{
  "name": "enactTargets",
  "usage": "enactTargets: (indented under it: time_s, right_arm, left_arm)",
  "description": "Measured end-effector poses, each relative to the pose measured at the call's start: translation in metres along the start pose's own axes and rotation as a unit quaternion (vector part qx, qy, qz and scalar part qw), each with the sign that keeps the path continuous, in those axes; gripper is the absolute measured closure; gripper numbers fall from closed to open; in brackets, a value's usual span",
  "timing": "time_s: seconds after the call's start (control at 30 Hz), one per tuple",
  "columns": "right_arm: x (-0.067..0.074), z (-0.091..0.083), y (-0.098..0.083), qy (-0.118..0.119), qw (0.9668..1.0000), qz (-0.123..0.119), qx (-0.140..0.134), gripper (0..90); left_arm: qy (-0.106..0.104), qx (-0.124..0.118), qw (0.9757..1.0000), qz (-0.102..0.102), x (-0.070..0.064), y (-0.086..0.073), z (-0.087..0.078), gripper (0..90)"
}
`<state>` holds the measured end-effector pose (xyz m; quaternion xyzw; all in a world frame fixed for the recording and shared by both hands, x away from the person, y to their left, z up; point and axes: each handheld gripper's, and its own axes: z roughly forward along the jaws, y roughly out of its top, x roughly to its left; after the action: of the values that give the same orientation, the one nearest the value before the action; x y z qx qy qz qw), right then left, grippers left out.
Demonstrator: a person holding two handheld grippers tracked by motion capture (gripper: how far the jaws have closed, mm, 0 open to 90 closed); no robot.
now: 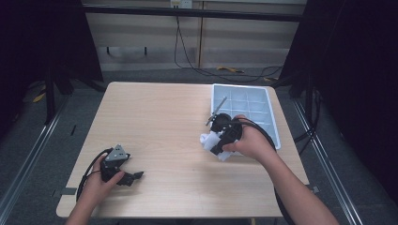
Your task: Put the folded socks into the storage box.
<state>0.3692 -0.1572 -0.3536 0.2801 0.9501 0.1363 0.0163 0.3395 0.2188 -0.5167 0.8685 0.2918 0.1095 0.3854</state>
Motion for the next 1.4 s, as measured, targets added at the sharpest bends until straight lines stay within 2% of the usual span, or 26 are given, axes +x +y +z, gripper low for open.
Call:
enactTargets:
  time_s: [0.1,0.13,0.3,0.37,0.47,0.6,0.67,0.8,0.9,1.03,1.2,1.4]
  right_arm:
    - [-0.006,-0.006,-0.001,-0.003,0.9998,0.015,-0.012,54.9]
    - [-0.009,-0.007,-0.001,-0.006,0.9997,0.013,-0.017,54.9]
    - [-0.023,-0.011,-0.002,-0.024,0.9992,0.026,-0.018,54.8]
    - [-0.030,-0.010,-0.003,-0.033,0.9990,0.028,-0.015,54.8]
    - [-0.041,-0.005,-0.005,-0.036,0.9985,0.040,-0.008,54.7]
    - [-0.053,0.004,-0.009,-0.044,0.9982,0.040,0.003,54.6]
    - [-0.058,0.007,-0.012,-0.043,0.9980,0.047,0.004,54.5]
    - [-0.065,0.014,-0.015,-0.047,0.9983,0.035,0.008,54.3]
    - [-0.069,0.020,-0.015,-0.054,0.9982,0.018,0.021,54.2]
    - [-0.073,0.025,-0.012,-0.052,0.9984,0.009,0.022,53.9]
    - [-0.069,0.029,-0.006,-0.050,0.9983,-0.012,0.026,53.4]
    - [-0.069,0.034,-0.002,-0.058,0.9972,-0.034,0.033,52.3]
  left_arm:
    - [0.000,0.000,1.0000,0.000,0.000,0.000,0.000,7.9]
    - [0.000,0.000,1.0000,0.000,0.000,0.000,0.000,7.9]
    - [0.000,0.000,1.0000,0.000,0.000,0.000,0.000,7.9]
    - [0.000,0.001,1.0000,0.000,0.000,0.000,0.000,7.8]
    - [0.000,0.000,1.0000,0.000,0.000,0.000,0.000,7.9]
    - [0.000,0.000,1.0000,0.000,0.000,0.000,0.000,7.9]
    - [0.000,0.000,1.0000,0.000,0.000,0.000,0.000,7.9]
    - [0.000,0.000,1.0000,0.000,0.000,0.000,0.000,7.9]
    - [0.000,0.000,1.0000,0.000,0.000,0.000,0.000,7.9]
    - [0.000,0.000,1.0000,0.000,0.000,0.000,0.000,7.9]
    - [0.000,0.000,1.0000,0.000,0.000,0.000,0.000,7.9]
    - [0.000,0.000,1.0000,0.000,0.000,0.000,0.000,7.9]
